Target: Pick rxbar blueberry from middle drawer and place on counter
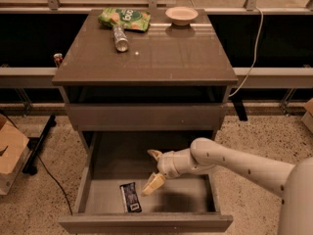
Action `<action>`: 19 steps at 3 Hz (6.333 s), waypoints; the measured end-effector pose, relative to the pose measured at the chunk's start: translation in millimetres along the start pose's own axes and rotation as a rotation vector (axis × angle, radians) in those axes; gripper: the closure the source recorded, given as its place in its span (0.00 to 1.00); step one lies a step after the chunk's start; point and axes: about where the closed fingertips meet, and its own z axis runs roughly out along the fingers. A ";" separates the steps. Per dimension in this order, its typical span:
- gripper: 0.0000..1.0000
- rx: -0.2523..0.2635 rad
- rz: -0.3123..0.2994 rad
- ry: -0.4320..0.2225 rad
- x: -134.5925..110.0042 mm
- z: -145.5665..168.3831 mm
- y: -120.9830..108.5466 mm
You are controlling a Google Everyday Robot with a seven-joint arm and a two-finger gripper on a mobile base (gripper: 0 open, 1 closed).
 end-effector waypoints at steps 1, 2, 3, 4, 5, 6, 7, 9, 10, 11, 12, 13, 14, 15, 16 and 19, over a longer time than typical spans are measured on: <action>0.00 -0.028 -0.028 -0.022 16.4 20.2 -9.5; 0.00 -0.024 -0.043 -0.017 21.1 25.8 -11.3; 0.00 -0.014 -0.092 0.006 31.4 38.7 -13.0; 0.00 -0.047 -0.155 0.024 46.7 61.9 -17.5; 0.00 -0.068 -0.211 0.033 62.0 81.8 -19.9; 0.00 -0.095 -0.260 0.017 70.7 99.4 -14.3; 0.00 -0.123 -0.290 0.000 75.1 111.2 -2.3; 0.00 -0.167 -0.306 -0.025 76.0 123.5 29.4; 0.19 -0.168 -0.287 -0.055 76.0 125.8 36.4; 0.42 -0.160 -0.269 -0.072 75.5 125.3 38.5; 0.66 -0.139 -0.246 -0.112 70.0 120.7 33.9; 0.89 -0.108 -0.221 -0.155 57.6 105.5 22.3; 1.00 -0.063 -0.164 -0.180 40.3 76.1 15.3; 1.00 -0.011 -0.115 -0.194 22.4 38.8 22.8; 1.00 0.029 -0.056 -0.190 3.9 -10.3 45.7; 1.00 0.217 -0.015 -0.065 -91.1 -184.6 83.9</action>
Offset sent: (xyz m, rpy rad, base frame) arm 0.0068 0.0067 -0.0215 0.0201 -0.0108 0.0310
